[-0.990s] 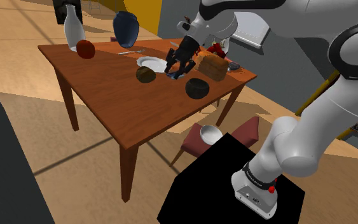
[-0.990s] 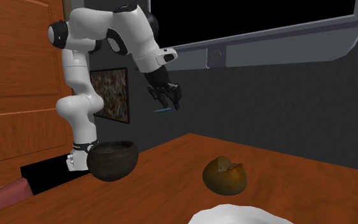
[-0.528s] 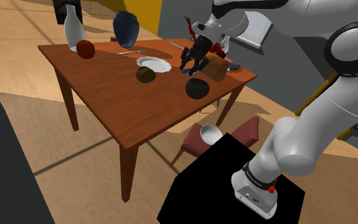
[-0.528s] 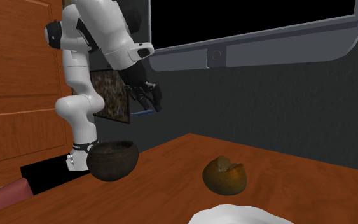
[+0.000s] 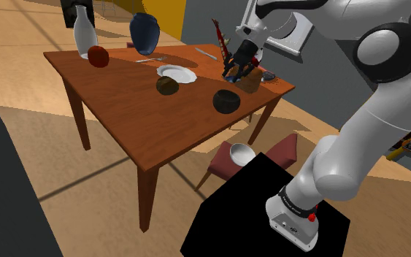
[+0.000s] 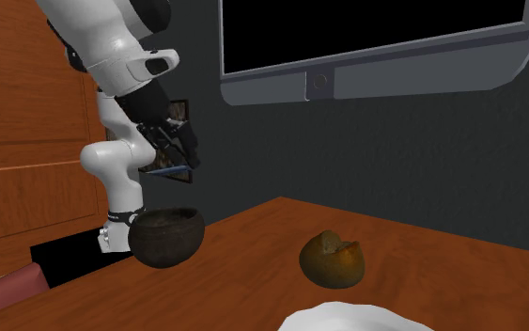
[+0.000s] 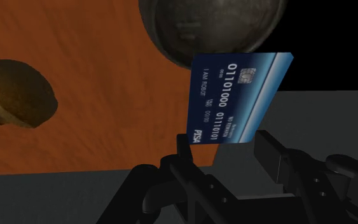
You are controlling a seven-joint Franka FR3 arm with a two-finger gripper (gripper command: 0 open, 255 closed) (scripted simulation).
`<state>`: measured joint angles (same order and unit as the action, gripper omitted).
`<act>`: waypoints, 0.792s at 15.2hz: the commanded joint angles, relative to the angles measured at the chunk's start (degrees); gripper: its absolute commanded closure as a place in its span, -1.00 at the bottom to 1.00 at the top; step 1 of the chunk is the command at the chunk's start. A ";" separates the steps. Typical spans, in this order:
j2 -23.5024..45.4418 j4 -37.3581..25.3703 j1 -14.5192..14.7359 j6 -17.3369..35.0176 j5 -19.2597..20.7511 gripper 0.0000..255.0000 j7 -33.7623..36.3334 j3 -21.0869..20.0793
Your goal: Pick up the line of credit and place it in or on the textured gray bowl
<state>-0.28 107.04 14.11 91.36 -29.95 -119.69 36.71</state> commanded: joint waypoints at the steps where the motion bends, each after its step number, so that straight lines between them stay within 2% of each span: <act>1: 0.77 -0.46 -0.90 -0.85 0.06 1.00 -1.77 0.91; 12: 2.89 5.60 -0.89 5.61 -1.47 1.00 -6.03 0.84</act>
<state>2.31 112.10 13.25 96.37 -31.21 -125.21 37.54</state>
